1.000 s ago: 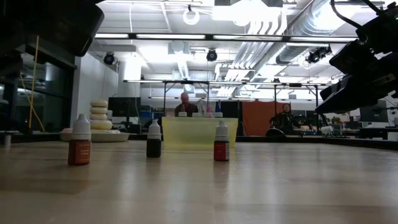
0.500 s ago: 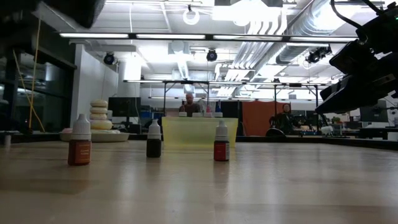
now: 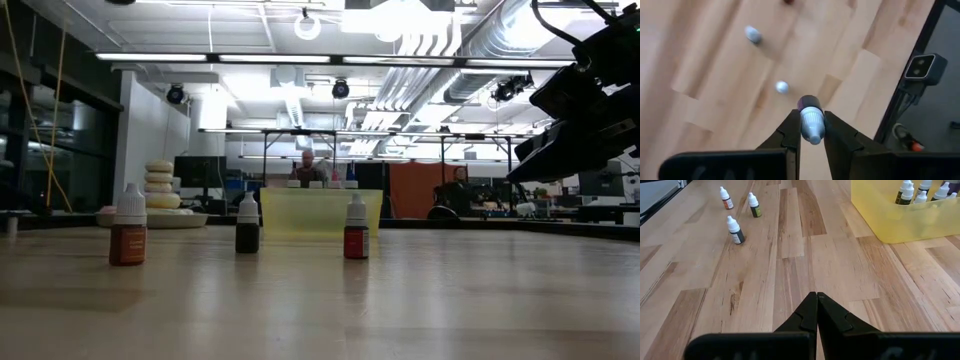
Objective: Pick & Place food coloring
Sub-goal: Put the small purple food coloring bottle into the yellow bin
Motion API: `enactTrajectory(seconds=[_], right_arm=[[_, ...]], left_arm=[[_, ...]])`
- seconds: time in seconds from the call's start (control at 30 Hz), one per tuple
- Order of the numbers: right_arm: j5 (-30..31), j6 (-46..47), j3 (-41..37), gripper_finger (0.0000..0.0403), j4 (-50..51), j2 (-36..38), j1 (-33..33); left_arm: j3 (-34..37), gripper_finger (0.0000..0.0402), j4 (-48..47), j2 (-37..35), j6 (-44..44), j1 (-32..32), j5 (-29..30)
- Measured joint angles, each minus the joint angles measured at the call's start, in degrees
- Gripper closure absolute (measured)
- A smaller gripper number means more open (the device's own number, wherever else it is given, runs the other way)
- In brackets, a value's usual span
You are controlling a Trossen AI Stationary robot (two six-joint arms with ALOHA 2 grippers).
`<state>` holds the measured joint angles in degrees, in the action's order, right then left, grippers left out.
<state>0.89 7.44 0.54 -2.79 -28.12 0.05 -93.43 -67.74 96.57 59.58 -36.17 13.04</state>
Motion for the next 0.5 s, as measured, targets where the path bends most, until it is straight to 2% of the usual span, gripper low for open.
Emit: enactTrajectory(seconds=[0.3,0.5], right_arm=[[0.0,0.0,0.0,0.0402,0.06,0.02,0.0],[0.0,0.0,-0.02,0.0402,0.02,0.0,0.0]], left_arm=[[0.28,0.0353,-7.63,-9.31,-15.0,3.92,5.54],[2.48,0.0353,-9.42,-14.71,-23.77,8.61,7.05]])
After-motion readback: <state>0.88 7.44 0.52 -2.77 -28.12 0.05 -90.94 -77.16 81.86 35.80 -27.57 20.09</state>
